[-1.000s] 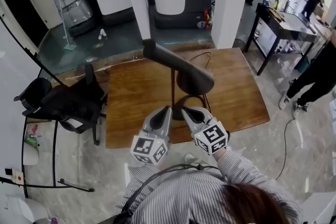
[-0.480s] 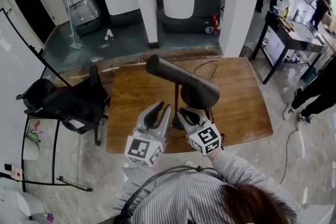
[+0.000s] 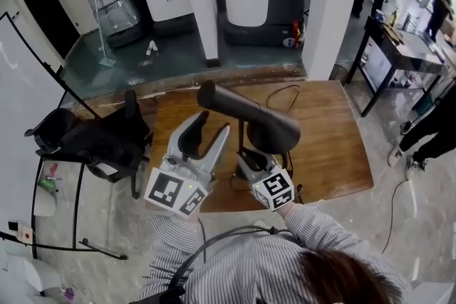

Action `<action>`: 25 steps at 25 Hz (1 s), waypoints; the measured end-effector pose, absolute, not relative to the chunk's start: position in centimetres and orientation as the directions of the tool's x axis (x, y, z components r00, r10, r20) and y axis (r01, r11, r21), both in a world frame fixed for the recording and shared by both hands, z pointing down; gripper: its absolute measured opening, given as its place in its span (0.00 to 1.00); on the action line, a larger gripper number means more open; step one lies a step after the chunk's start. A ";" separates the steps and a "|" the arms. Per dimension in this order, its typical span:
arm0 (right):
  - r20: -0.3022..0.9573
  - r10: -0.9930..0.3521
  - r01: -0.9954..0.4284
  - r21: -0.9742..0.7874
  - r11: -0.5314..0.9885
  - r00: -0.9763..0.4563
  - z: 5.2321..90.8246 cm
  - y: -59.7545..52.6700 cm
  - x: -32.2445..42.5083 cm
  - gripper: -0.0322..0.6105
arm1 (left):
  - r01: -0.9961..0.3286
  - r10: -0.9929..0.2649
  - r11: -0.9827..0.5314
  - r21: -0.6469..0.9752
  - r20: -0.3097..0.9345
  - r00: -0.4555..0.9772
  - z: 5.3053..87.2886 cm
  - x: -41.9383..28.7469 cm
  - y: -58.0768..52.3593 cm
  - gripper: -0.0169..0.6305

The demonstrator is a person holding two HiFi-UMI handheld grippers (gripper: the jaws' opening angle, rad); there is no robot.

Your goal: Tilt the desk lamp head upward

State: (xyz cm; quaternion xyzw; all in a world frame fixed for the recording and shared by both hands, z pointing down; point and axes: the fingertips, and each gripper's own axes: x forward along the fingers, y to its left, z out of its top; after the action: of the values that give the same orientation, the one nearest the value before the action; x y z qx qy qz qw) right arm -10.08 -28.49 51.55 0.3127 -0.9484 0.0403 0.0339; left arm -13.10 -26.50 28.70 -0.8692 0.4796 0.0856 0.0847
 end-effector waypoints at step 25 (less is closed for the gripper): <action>0.096 -0.610 -0.614 -0.011 0.790 -0.787 51.9 -29.7 -11.4 0.13 | -0.782 -0.737 -0.623 0.022 -0.352 0.577 22.8 -12.1 -28.4 0.42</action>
State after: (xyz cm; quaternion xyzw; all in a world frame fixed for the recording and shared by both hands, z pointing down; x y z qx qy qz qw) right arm -11.43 -29.73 51.94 0.3237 -0.9449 0.0207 0.0438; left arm -12.08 -28.36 22.79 -0.8854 0.4288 0.1661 0.0681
